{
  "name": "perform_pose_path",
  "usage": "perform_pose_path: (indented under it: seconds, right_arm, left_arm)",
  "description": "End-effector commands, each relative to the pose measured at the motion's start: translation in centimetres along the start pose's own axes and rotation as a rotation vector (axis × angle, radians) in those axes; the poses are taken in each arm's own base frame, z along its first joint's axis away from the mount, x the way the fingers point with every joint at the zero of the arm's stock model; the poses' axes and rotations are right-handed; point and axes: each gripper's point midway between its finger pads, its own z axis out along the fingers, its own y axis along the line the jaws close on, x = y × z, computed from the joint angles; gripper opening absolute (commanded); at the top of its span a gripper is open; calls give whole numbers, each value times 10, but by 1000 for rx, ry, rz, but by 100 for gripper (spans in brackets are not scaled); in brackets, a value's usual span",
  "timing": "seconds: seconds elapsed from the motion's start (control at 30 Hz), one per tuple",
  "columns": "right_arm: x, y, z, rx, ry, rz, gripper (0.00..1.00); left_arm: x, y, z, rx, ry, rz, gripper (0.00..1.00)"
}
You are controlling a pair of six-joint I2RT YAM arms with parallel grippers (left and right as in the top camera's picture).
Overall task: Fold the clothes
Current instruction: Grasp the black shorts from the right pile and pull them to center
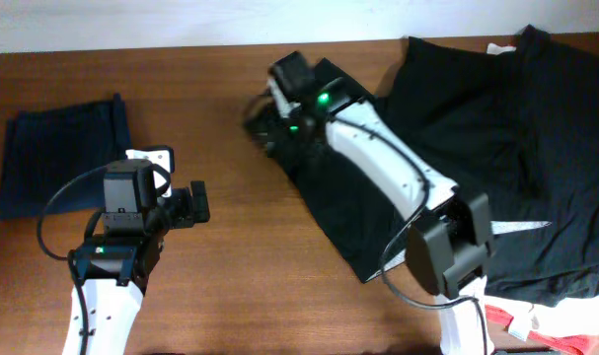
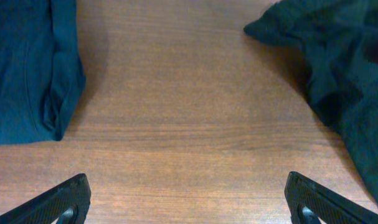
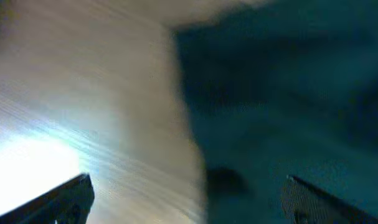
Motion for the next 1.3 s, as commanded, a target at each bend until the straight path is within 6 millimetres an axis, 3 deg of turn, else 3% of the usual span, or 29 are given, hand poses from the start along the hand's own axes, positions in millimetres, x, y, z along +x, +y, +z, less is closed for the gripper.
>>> perform_pose_path:
  seconds: [0.0,0.13,0.23,0.37,0.43,0.53,0.73,0.77,0.83,0.87,0.9,0.93,0.97,1.03,1.07,1.1,1.17,1.27]
  right_arm:
    - [2,-86,-58,172,-17,134,99]
    - [69,-182,-98,260,190,357,99]
    - [112,-231,-117,292,303,507,99]
    - [146,-280,-135,317,344,667,99]
    - [155,-294,-140,313,344,721,99]
    - [157,-298,-141,293,336,748,99]
    - [158,-297,-141,292,339,748,99]
    - [158,-297,-141,292,339,748,99]
    - [158,-297,-141,292,340,749,99]
    - [158,-297,-141,292,340,748,99]
    - [158,-297,-141,292,340,748,99]
    - [158,-297,-141,292,340,748,99]
    - [158,-297,-141,292,339,748,99]
    - [158,-298,-141,293,339,748,99]
    - [158,-298,-141,294,338,748,99]
    - [158,-299,-141,297,336,748,99]
    - [157,-299,-141,298,334,747,99]
    - [156,-300,-141,298,329,744,99]
  left_arm:
    - [-8,-17,-4,104,-20,12,99]
    - [1,-59,-5,357,43,-37,99]
    - [20,-85,9,466,158,-57,99]
    - [70,-134,35,515,413,-117,99]
    - [101,-161,46,506,551,-160,99]
    - [141,-197,58,498,685,-174,99]
    - [203,-289,65,545,788,-222,98]
    - [207,-301,63,563,790,-238,94]
    - [224,-334,52,612,811,-268,77]
    - [228,-343,49,640,804,-248,66]
    - [229,-345,48,645,797,-240,43]
    - [229,-344,50,635,793,-242,10]
    - [226,-339,54,636,780,-221,1]
    - [229,-309,65,538,824,-227,1]
    - [231,-285,70,468,859,-224,1]
    - [229,-248,74,386,883,-191,1]
    - [215,-194,81,259,875,-180,0]
    - [150,-85,85,68,722,-251,0]
